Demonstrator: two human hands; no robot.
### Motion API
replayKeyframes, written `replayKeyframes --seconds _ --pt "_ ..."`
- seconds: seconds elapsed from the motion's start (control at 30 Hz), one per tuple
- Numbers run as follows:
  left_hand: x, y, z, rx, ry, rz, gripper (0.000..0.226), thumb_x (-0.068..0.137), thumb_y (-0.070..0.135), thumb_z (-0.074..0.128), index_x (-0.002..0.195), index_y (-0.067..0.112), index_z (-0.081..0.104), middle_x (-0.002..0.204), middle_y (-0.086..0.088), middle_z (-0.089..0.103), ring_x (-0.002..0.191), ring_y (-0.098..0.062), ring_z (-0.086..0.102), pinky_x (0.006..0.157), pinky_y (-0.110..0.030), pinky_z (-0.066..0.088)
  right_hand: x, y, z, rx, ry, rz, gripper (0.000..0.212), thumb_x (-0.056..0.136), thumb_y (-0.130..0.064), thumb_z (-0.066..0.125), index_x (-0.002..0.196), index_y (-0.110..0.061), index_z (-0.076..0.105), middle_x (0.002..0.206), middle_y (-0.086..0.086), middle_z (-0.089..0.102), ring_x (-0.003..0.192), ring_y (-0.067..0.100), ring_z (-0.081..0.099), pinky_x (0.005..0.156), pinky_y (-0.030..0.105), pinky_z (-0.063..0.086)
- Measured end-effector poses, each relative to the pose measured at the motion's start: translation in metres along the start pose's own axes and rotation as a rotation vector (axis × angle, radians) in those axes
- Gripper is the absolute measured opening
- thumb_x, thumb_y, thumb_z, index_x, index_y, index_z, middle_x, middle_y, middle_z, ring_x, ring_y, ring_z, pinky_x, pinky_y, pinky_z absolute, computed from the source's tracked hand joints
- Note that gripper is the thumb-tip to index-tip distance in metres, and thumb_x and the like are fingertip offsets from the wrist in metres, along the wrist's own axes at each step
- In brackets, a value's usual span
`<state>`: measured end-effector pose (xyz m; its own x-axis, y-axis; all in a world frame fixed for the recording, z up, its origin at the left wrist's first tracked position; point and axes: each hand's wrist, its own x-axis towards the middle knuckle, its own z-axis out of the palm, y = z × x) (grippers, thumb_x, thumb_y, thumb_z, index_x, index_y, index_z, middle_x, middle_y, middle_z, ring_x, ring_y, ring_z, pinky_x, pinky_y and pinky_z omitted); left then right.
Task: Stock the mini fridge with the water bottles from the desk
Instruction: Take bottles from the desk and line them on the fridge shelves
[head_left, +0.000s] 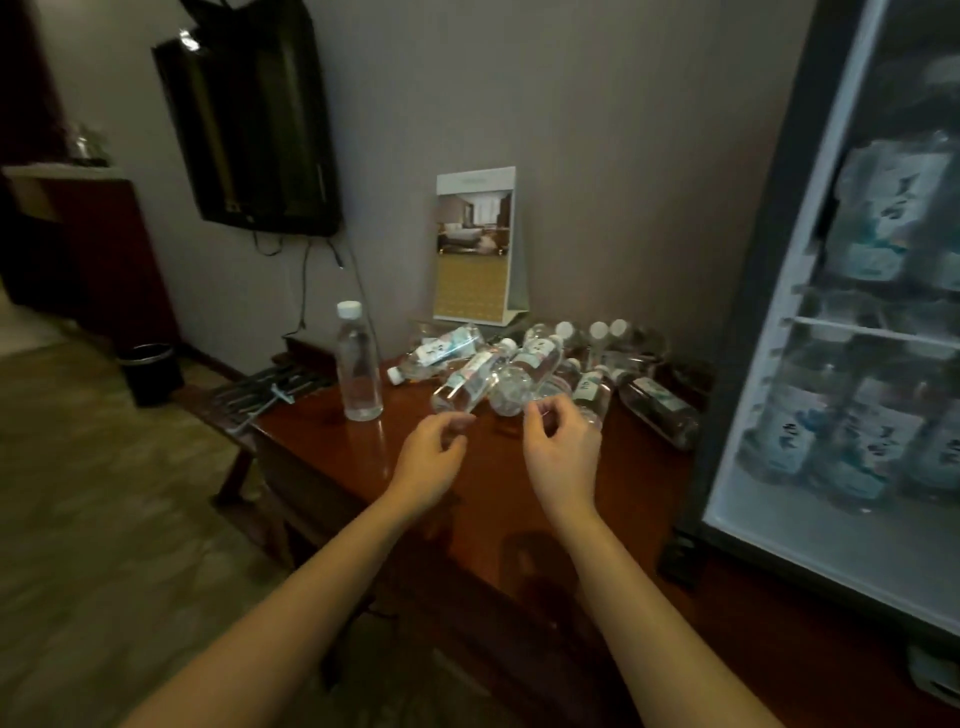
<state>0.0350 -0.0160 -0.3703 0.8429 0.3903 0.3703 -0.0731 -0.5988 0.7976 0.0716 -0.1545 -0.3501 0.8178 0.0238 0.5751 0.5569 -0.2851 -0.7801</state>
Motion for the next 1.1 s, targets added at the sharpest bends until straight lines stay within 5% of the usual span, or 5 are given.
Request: replayKeyframes --seconds 0.17,0.47,0.7,0.87,1.1 --pt "0.026 -0.032 -0.046 0.175 0.255 -0.11 0.046 0.089 0.01 0.055 0.133 0.014 0.042 0.134 -0.009 0.038 0.12 -0.022 0.046 0.099 -0.03 0.039 0.007 0.005 0.074 -0.124 -0.293 0.147 0.014 0.092 -0.02 0.052 0.094 -0.013 0.064 0.093 0.009 0.068 0.088 0.027 0.062 0.066 0.027 0.037" --pt "0.099 -0.081 -0.079 0.116 0.48 -0.453 0.102 0.079 0.023 0.073 0.148 0.011 -0.001 0.156 -0.015 0.006 0.142 -0.032 0.017 0.111 -0.041 0.026 0.028 0.022 0.166 -0.165 -0.663 0.142 0.041 0.091 -0.017 0.052 0.132 -0.017 0.048 0.126 0.007 0.057 0.111 0.025 0.057 0.091 0.035 0.048" --pt "0.128 -0.122 -0.071 -0.259 0.362 -0.526 0.093 0.075 0.021 0.076 0.147 0.018 0.017 0.149 -0.013 0.031 0.133 -0.031 0.038 0.107 -0.047 0.037 0.04 0.036 0.194 -0.149 -0.781 0.14 0.054 0.091 -0.02 0.054 0.142 -0.019 0.035 0.132 0.008 0.052 0.119 0.025 0.052 0.096 0.034 0.042" --pt "0.128 -0.131 -0.059 -0.372 0.302 -0.472 0.07 0.078 0.012 0.072 0.136 0.015 0.033 0.13 -0.01 0.052 0.099 -0.015 0.053 0.082 -0.03 0.045 0.043 0.033 0.205 -0.128 -0.848 0.117 0.068 0.09 -0.018 0.053 0.149 -0.019 0.017 0.144 0.01 0.041 0.129 0.028 0.044 0.104 0.039 0.039" --pt "0.128 -0.135 -0.062 -0.314 0.233 -0.443 0.077 0.073 0.019 0.077 0.135 0.019 0.031 0.133 -0.009 0.049 0.111 -0.022 0.053 0.09 -0.034 0.048 0.046 0.029 0.209 -0.005 -0.859 0.207 0.083 0.084 -0.007 0.051 0.151 -0.026 0.005 0.144 0.011 0.042 0.124 0.028 0.049 0.1 0.038 0.044"
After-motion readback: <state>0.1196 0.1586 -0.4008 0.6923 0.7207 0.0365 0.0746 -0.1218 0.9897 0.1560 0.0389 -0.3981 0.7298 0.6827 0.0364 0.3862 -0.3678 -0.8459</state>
